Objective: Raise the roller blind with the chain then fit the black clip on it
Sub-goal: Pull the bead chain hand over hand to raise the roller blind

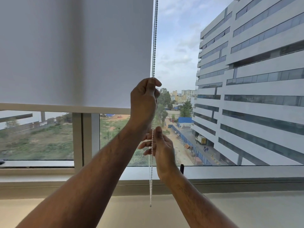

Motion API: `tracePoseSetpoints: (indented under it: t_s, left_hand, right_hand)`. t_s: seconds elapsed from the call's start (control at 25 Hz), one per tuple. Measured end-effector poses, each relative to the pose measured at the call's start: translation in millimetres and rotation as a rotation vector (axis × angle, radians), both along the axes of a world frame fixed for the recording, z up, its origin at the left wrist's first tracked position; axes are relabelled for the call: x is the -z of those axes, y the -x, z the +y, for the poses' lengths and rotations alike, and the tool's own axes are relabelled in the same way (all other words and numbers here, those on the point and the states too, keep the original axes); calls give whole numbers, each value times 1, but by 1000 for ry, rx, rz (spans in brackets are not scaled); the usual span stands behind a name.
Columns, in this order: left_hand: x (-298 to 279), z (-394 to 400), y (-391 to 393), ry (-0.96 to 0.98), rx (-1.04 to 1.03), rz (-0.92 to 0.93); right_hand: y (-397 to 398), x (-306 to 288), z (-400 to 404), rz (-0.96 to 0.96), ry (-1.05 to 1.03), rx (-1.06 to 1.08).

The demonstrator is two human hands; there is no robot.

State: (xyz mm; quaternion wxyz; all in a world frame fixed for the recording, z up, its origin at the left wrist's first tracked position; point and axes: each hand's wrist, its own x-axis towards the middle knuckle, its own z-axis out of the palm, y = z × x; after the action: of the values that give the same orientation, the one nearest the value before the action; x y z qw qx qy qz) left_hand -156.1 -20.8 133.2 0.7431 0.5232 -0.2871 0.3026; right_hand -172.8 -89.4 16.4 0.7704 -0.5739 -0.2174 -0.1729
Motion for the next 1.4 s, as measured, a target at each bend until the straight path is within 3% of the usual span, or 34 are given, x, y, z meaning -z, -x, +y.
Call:
tracePoseSetpoints:
  t_s: [0.32, 0.52, 0.72, 0.88, 1.12, 1.4]
  left_hand:
    - [70, -3, 10, -62, -78, 7]
    - [111, -4, 12, -60, -58, 74]
    - [127, -6, 15, -42, -18, 75]
    - [136, -1, 11, -65, 38, 107]
    - [140, 8, 0, -37, 212, 300]
    - [44, 24, -15, 9, 155, 256]
  right_hand:
    - [-7, -78, -7, -98, -143, -5]
    - [-8, -144, -1, -113, -88, -2]
    - [-15, -173, 11, -126, -62, 79]
    - [-19, -165, 12, -156, -55, 149]
    - [-11, -129, 8, -175, -26, 235]
    - [-1, -64, 10, -154, 28, 296]
